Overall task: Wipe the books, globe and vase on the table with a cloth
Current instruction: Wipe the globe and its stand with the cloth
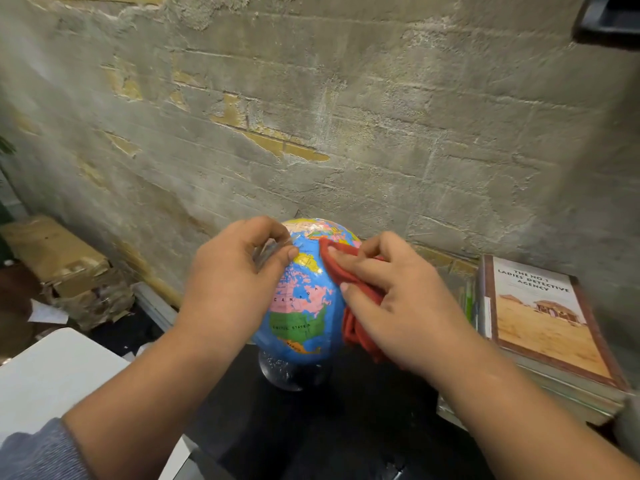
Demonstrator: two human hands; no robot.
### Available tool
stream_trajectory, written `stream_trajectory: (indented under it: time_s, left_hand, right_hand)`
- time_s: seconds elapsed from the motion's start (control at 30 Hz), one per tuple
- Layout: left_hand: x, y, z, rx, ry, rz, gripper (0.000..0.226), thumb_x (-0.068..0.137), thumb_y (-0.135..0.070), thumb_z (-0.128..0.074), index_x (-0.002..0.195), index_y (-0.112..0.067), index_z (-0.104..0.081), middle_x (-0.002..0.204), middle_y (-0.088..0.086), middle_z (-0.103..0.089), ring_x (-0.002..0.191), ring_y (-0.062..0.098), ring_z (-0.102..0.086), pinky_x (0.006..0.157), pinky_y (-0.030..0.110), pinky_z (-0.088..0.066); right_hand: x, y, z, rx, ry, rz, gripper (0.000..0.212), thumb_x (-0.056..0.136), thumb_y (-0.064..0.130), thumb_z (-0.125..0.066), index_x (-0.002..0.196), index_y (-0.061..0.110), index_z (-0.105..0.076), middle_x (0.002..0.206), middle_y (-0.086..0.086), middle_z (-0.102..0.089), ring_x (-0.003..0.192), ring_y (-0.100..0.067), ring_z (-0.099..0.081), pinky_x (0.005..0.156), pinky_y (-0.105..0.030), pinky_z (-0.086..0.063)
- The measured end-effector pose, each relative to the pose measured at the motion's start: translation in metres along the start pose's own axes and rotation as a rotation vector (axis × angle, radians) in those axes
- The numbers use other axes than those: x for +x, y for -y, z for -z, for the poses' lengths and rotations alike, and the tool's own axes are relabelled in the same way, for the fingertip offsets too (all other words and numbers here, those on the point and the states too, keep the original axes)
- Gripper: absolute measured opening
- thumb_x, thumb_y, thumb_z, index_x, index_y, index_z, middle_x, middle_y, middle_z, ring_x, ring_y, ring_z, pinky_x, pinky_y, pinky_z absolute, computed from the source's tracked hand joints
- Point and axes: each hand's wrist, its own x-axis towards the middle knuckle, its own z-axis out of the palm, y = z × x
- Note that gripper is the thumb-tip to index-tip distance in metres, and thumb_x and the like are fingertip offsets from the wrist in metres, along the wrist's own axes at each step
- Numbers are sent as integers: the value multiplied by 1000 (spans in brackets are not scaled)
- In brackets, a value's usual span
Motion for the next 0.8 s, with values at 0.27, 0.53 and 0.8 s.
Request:
stream_trajectory:
  time_s: [0.27,0.53,0.8]
  left_hand:
    - [-1,-4,2,24,44,-16,15,81,-32,-64,95,-27,-66,93,-12,-68,92,13,-64,87,36,-52]
    - [2,-3,-1,-25,68,7,11,84,-14,-65,91,-22,-65,95,-19,-69,91,2,-62,84,20,-46]
    - [0,-8,5,113,14,15,6,82,-24,-68,87,-25,-66,90,-8,-64,89,15,-59,81,32,-47]
  right_hand:
    - [19,-56,-8,499,105,-620,18,86,22,-60,93,28,-75,96,2,-74,98,-21,-68,97,-44,-50]
    - [2,-11,0,148,-15,-79,40,81,31,-57,119,35,-66,93,12,-50,93,2,-53,85,-6,-36]
    - [-5,-8,-8,202,-128,-190,35,82,30,-57,115,32,-69,90,10,-54,90,1,-54,82,-4,-35]
